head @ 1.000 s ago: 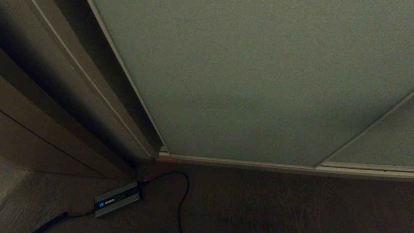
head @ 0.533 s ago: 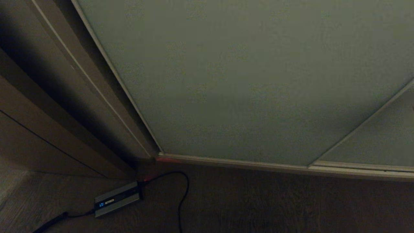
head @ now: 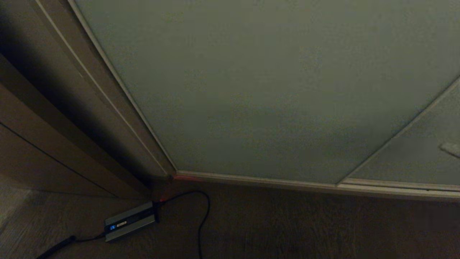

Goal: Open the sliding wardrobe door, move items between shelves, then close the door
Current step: Close the door

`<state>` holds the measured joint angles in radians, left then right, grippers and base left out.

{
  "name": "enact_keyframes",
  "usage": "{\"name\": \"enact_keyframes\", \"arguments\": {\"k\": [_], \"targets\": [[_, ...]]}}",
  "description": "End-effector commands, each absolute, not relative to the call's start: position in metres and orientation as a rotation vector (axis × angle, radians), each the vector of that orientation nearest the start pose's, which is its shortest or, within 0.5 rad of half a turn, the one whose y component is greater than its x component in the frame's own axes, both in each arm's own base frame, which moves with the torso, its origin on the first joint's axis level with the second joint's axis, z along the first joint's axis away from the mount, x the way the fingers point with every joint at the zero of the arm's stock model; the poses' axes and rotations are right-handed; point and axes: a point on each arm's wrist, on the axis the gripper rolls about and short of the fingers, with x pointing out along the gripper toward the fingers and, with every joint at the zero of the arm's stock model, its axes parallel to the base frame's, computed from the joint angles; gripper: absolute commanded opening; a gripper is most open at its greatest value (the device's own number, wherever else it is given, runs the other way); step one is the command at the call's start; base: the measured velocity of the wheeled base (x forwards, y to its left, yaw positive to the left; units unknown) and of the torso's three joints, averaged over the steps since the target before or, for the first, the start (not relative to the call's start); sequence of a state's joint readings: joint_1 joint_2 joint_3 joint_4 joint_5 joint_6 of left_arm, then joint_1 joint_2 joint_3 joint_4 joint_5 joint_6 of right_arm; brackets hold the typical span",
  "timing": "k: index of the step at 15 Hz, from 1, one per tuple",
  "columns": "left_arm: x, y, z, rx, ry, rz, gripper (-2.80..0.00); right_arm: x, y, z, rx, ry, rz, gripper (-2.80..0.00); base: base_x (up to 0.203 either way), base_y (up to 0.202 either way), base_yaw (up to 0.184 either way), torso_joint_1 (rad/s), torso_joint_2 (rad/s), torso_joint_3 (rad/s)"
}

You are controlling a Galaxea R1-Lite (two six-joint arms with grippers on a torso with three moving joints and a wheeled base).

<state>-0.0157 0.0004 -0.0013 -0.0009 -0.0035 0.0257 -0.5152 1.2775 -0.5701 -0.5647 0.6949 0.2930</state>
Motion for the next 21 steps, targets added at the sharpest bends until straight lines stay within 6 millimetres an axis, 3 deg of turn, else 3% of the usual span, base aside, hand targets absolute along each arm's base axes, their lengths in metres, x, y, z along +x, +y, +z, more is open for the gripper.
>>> {"name": "enact_keyframes", "arguments": {"k": [1,5,8,11,15,19,21], "targets": [[-0.023,0.0,0.076,0.026,-0.003,-0.02,-2.8,0.143,-0.045,0.217,0.222,0.086,0.163,-2.8,0.0,0.0,0.0,0.0,0.0,0.0],[-0.023,0.0,0.075,0.026,-0.002,-0.019,-2.8,0.085,-0.004,0.202,0.124,0.008,0.234,-2.8,0.0,0.0,0.0,0.0,0.0,0.0],[-0.023,0.0,0.076,0.026,-0.005,-0.019,-2.8,0.037,0.006,0.17,0.074,0.025,0.276,-2.8,0.0,0.0,0.0,0.0,0.0,0.0],[-0.023,0.0,0.076,0.026,-0.005,-0.018,-2.8,0.0,0.006,0.137,0.052,0.044,0.265,-2.8,0.0,0.0,0.0,0.0,0.0,0.0],[-0.023,0.0,0.076,0.026,-0.003,-0.018,-2.8,-0.022,0.004,0.095,0.036,0.019,0.19,-2.8,0.0,0.0,0.0,0.0,0.0,0.0],[-0.023,0.0,0.076,0.026,-0.003,-0.019,-2.8,-0.023,0.0,0.075,0.01,0.002,-0.02,-2.8,0.0,0.0,0.0,0.0,0.0,0.0],[-0.023,0.0,0.076,0.026,-0.004,-0.02,-2.8,-0.023,0.0,0.073,-0.045,0.012,0.005,-2.8,0.0,0.0,0.0,0.0,0.0,0.0]]}}
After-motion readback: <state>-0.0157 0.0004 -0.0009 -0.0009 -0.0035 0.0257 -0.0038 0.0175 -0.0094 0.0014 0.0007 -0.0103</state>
